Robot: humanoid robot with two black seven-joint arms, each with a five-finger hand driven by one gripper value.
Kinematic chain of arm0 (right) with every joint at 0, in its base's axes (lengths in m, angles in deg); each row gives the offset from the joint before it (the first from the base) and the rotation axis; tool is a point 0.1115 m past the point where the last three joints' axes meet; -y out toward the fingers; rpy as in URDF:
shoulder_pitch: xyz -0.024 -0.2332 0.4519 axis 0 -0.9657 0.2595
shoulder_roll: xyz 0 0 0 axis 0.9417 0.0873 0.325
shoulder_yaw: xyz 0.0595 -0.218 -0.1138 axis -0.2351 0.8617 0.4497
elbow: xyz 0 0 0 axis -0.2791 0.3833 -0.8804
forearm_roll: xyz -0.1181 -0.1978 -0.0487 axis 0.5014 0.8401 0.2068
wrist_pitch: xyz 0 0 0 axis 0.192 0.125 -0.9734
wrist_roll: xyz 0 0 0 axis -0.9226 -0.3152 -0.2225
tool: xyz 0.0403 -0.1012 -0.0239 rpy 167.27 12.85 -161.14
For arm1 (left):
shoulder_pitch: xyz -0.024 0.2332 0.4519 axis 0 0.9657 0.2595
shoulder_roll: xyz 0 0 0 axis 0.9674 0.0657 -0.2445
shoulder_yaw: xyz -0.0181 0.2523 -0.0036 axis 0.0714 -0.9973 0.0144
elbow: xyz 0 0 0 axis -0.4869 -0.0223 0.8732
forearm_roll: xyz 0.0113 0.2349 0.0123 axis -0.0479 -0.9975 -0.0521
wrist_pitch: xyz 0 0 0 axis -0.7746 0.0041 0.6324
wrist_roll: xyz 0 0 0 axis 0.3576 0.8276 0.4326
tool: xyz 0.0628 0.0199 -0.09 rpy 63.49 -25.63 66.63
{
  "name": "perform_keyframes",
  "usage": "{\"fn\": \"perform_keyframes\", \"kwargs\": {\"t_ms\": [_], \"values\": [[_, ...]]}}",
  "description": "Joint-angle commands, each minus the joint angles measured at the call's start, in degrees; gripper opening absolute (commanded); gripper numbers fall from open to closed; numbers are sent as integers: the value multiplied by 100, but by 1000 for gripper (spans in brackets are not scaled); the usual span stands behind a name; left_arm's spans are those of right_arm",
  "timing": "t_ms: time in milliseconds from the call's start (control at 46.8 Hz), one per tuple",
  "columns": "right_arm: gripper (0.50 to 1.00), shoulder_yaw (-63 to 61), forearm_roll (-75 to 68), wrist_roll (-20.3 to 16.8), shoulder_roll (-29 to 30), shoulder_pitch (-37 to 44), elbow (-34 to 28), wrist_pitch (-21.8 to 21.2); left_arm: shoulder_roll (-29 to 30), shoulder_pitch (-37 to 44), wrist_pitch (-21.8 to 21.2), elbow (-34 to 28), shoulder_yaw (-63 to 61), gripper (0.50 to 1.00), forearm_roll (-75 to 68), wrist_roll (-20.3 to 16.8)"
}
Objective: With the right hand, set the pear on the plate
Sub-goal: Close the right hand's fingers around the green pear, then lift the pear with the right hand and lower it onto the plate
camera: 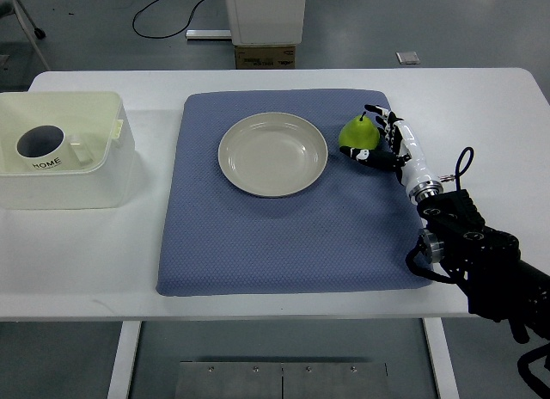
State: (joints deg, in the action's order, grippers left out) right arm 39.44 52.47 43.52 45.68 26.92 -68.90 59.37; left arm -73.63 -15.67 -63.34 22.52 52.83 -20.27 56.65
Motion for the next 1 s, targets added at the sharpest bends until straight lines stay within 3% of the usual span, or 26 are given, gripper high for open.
{"fn": "perform_keyframes", "kwargs": {"t_ms": [0, 385, 449, 491, 513, 983], "values": [[943, 1, 0, 0, 0, -9, 13, -1, 0, -5, 0, -1, 0, 1000, 0, -9], [795, 125, 0, 9, 0, -61, 13, -1, 0, 4, 0, -1, 0, 1000, 0, 0], [707, 125, 0, 52, 0, -61, 13, -1, 0, -5, 0, -1, 0, 1000, 0, 0], [592, 125, 0, 79, 0, -61, 5, -1, 0, 4, 0, -1, 0, 1000, 0, 0], [505, 125, 0, 88, 0, -61, 5, -1, 0, -5, 0, -1, 0, 1000, 0, 0], [500, 63, -35, -70, 0, 448, -109, 52, 0, 4, 0, -1, 0, 1000, 0, 0]]}}
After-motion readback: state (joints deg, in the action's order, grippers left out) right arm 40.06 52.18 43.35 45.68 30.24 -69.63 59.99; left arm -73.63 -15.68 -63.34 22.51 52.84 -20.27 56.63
